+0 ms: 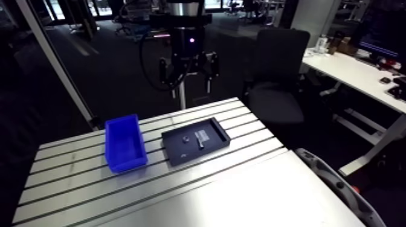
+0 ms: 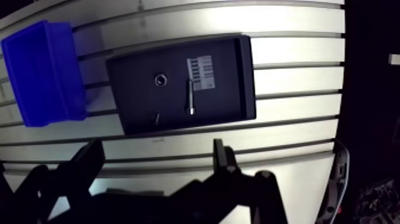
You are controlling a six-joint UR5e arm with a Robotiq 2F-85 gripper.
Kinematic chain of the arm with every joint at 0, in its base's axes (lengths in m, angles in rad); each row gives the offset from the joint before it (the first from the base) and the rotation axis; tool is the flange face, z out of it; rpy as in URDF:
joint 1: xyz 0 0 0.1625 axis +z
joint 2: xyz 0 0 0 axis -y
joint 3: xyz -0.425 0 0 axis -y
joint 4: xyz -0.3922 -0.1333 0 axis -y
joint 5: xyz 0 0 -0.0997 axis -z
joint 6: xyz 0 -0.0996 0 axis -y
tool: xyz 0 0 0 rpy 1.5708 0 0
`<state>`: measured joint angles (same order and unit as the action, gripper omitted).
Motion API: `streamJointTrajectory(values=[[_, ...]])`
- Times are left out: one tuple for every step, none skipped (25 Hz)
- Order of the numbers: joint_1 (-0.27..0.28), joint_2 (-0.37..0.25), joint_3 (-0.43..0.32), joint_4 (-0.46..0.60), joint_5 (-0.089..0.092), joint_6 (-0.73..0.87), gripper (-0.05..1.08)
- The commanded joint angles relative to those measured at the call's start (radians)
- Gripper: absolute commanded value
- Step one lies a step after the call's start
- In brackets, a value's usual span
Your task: Pick up the M10 bolt from the tray and put it into the blue bin.
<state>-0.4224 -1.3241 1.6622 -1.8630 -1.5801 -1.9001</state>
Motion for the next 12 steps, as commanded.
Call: streamJointTrajectory(values=[[-0.021, 0.041, 0.034, -0.072, 0.001, -0.007, 0.01], [-0.024, 0.049, 0.037, -0.083, 0.001, -0.006, 0.01], [-0.026, 0.053, 0.041, -0.092, 0.001, -0.007, 0.01], [-0.026, 0.058, 0.043, -0.098, 0.001, -0.006, 0.01], [-0.026, 0.067, 0.049, -0.109, 0.002, -0.003, 0.01], [-0.026, 0.075, 0.054, -0.120, 0.004, 0.000, 0.01], [-0.027, 0.078, 0.060, -0.130, 0.004, 0.003, 0.01], [-0.027, 0.082, 0.067, -0.138, 0.004, 0.005, 0.01], [-0.030, 0.082, 0.075, -0.149, 0.004, 0.003, 0.01], [-0.032, 0.082, 0.084, -0.158, 0.004, 0.005, 0.01], [-0.032, 0.082, 0.092, -0.166, 0.004, 0.005, 0.01], [-0.033, 0.082, 0.101, -0.175, 0.004, 0.003, 0.01]])
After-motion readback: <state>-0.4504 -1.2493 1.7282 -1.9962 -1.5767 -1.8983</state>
